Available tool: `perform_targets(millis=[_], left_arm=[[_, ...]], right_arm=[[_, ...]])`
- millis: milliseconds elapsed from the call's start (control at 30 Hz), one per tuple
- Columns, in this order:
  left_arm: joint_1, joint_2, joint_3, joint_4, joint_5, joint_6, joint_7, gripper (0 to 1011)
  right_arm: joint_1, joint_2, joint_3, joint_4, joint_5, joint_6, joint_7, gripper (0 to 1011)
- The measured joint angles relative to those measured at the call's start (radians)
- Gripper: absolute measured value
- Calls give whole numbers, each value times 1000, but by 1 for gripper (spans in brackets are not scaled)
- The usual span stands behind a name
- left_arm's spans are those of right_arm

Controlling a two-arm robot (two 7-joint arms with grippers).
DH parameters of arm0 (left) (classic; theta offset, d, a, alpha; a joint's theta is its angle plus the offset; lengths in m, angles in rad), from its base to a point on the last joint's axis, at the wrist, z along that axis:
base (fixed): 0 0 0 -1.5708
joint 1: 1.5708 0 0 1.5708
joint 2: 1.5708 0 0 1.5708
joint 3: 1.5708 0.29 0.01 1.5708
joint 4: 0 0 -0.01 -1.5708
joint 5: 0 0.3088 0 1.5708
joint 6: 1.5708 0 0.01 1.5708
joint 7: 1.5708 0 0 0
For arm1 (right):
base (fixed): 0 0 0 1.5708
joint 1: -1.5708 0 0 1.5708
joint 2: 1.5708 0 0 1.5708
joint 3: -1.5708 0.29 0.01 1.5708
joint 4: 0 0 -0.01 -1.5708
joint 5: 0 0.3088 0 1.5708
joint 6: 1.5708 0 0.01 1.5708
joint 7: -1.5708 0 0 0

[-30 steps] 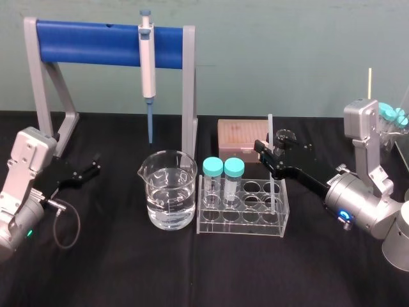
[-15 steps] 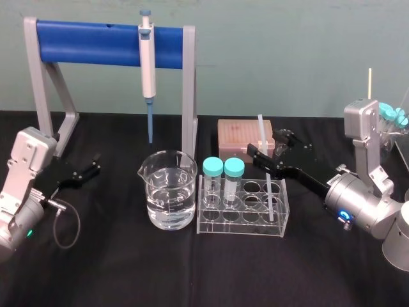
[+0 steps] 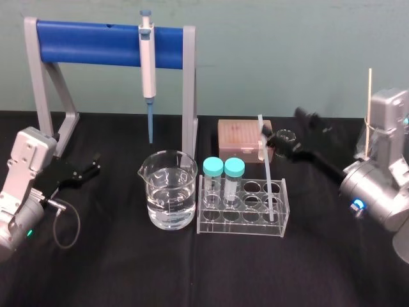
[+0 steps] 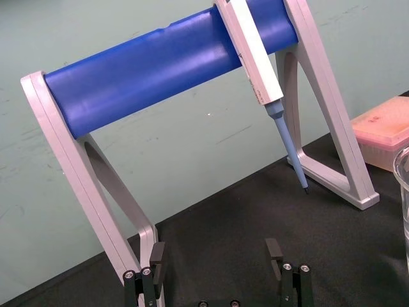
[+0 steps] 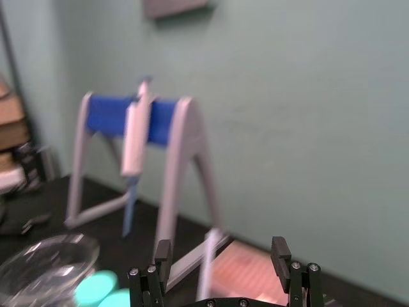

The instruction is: Pick up the stirring rod with one hand, then place it down.

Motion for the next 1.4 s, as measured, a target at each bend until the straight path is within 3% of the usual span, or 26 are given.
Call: perform_targets(millis=[200,300,467,700,1400], left_arm=[[0,0,0,0,0,0,0,1000],[0,0,0,0,0,0,0,1000],[0,0,0,0,0,0,0,1001],[0,0,0,0,0,0,0,1001],[0,0,0,0,0,0,0,1000]], right_arm=[[-42,-16,81,-38,-35,-40,-123,1003],[-60,-31,105,-36,-69,-16,-200,1003],[-74,-50,120,-15,-106,32,-267,1003],[-73,-65,120,18,-131,92,-277,1003],[-72,-63,119,16,-126,84,-275,1003]])
